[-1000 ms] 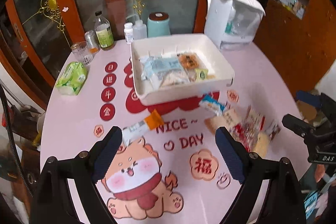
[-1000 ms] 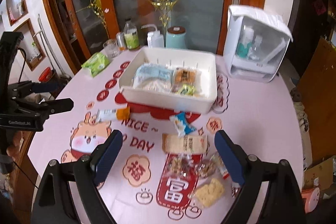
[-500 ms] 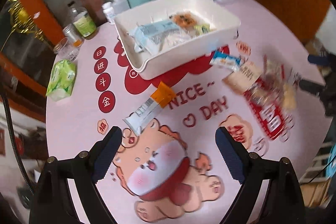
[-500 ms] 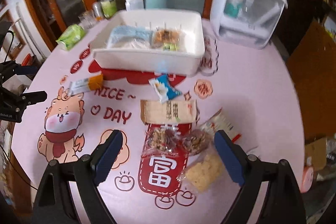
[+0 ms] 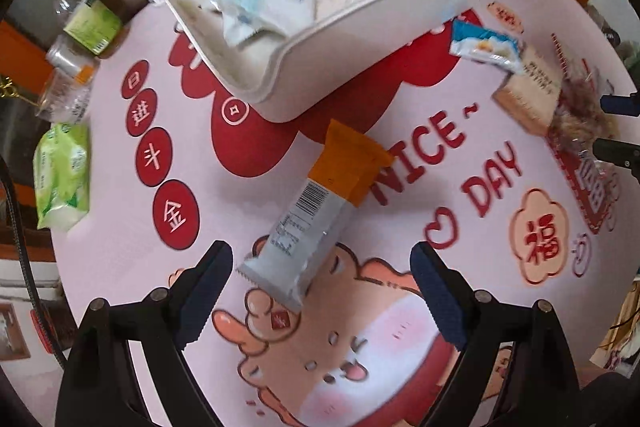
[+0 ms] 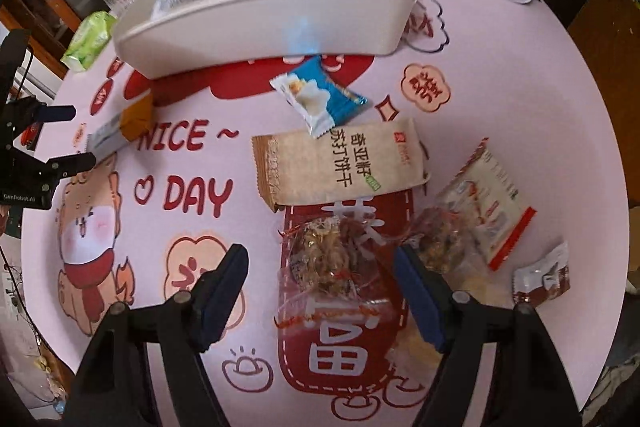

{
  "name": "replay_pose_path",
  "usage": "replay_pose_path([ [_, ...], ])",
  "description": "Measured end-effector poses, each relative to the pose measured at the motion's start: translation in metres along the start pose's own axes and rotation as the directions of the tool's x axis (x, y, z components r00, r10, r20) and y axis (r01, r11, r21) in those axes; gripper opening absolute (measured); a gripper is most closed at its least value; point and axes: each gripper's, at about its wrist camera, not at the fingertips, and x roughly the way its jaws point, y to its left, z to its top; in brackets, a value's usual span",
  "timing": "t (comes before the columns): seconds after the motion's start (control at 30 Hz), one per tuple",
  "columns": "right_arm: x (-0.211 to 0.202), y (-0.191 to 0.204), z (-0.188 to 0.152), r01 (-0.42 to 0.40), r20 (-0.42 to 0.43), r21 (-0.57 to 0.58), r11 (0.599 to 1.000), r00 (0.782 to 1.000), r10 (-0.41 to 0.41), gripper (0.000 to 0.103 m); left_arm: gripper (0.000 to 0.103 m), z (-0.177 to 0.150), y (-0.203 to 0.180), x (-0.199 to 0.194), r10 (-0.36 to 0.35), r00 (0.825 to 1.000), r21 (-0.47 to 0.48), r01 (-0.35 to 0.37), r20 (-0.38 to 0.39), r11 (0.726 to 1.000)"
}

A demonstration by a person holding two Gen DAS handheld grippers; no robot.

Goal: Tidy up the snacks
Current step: 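Grasp the orange-white bar with the left tool while the right grasps the brown nut packet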

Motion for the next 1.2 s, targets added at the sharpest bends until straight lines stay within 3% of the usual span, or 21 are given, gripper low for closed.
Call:
replay_pose_path([
  [0.23,0.021,0.004,0.000,0.066,-0.063,-0.023,0.998,0.996,-0.067,0.062,0.090,0.008,0.009,0.025,-0.032,0.999,0.012,0.032,-0.020,0.999],
  [0.47,0.034,0.006,-0.007,0.102,-0.102,-0.050,0.994,0.989,-0.107,0.055,0.089,0.014,0.012,0.042,-0.042,0.999,0.040,0.043,-0.028,0.998],
  [0.63,0.032,0.009,-0.007,0.111,-0.095,-0.070,0.991,0.989,-0.117,0.049,0.076,0.016,0.013,0.053,-0.047,0.998,0.060,0.050,-0.052,0.997],
  [0.87,0.033,0.016,-0.005,0.107,-0.092,-0.064,0.992,0.989,-0.112,0.049,0.072,0.017,0.028,0.062,-0.109,0.992,0.008,0.109,-0.069,0.994],
  [0.97,0.034,0.017,-0.005,0.103,-0.090,-0.067,0.992,0.990,-0.109,0.049,0.061,0.014,0.034,0.062,-0.111,0.992,0.007,0.112,-0.065,0.994],
  [1.03,0.033,0.016,-0.006,0.099,-0.089,-0.066,0.993,0.991,-0.104,0.049,0.044,0.013,0.034,0.058,-0.111,0.992,0.011,0.112,-0.061,0.994],
  [1.2,0.030,0.018,-0.011,0.080,-0.084,-0.071,0.994,0.993,-0.085,0.048,0.040,0.009,0.034,0.056,-0.095,0.994,-0.003,0.095,-0.058,0.995],
])
